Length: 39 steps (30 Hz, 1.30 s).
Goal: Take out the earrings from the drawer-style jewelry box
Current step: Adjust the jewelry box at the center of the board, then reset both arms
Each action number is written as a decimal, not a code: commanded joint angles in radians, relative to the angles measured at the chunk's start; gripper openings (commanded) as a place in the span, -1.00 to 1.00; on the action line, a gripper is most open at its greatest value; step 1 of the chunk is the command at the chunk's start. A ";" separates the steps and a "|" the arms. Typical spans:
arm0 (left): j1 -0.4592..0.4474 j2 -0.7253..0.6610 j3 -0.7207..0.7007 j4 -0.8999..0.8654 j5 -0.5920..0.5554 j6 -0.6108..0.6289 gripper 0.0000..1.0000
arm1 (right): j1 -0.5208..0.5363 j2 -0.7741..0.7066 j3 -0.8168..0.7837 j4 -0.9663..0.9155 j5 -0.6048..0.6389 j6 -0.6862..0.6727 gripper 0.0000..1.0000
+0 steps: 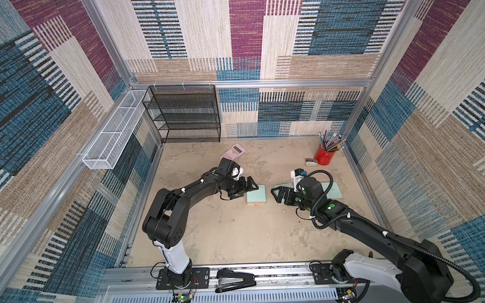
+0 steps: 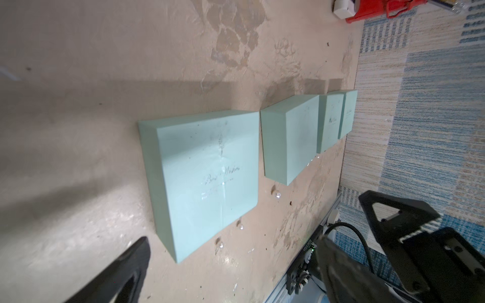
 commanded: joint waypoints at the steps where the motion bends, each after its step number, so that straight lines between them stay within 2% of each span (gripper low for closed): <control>1: 0.003 -0.142 -0.043 -0.057 -0.124 0.034 0.97 | -0.005 -0.056 0.030 0.021 0.128 -0.067 0.99; 5: 0.004 -0.393 -0.101 -0.079 -0.323 0.062 0.97 | -0.021 -0.137 0.043 0.040 0.358 -0.139 0.99; 10: 0.004 -0.688 -0.182 -0.134 -0.832 0.087 0.97 | -0.113 -0.218 -0.038 0.216 0.462 -0.291 0.99; 12: 0.006 -0.778 -0.249 -0.105 -0.995 0.103 0.97 | -0.150 -0.246 -0.091 0.298 0.478 -0.345 0.99; 15: 0.009 -0.903 -0.427 0.073 -1.211 0.126 0.98 | -0.235 -0.283 -0.181 0.422 0.459 -0.366 0.99; 19: 0.022 -1.013 -0.717 0.432 -1.393 0.229 0.97 | -0.330 -0.271 -0.269 0.557 0.428 -0.396 0.98; 23: 0.110 -0.916 -0.739 0.474 -1.400 0.312 0.97 | -0.431 -0.220 -0.309 0.606 0.384 -0.403 0.99; 25: 0.142 -0.841 -0.742 0.561 -1.421 0.391 0.97 | -0.494 -0.188 -0.338 0.655 0.325 -0.404 0.99; 29: 0.212 -0.646 -0.756 0.732 -1.381 0.472 0.97 | -0.594 -0.100 -0.355 0.717 0.259 -0.390 0.99; 31: 0.244 -0.569 -0.786 0.843 -1.301 0.507 0.98 | -0.626 -0.050 -0.381 0.785 0.238 -0.419 0.99; 32: 0.259 -0.541 -0.814 0.970 -1.259 0.521 0.97 | -0.633 -0.026 -0.402 0.838 0.234 -0.442 0.99; 35: 0.324 -0.416 -0.874 1.201 -1.157 0.581 0.98 | -0.655 0.060 -0.455 0.972 0.233 -0.452 0.99; 38: 0.389 -0.320 -0.851 1.247 -0.970 0.592 0.97 | -0.681 0.171 -0.487 1.128 0.184 -0.458 0.99; 39: 0.412 -0.264 -0.845 1.315 -0.919 0.610 0.97 | -0.686 0.182 -0.469 1.105 0.154 -0.470 0.99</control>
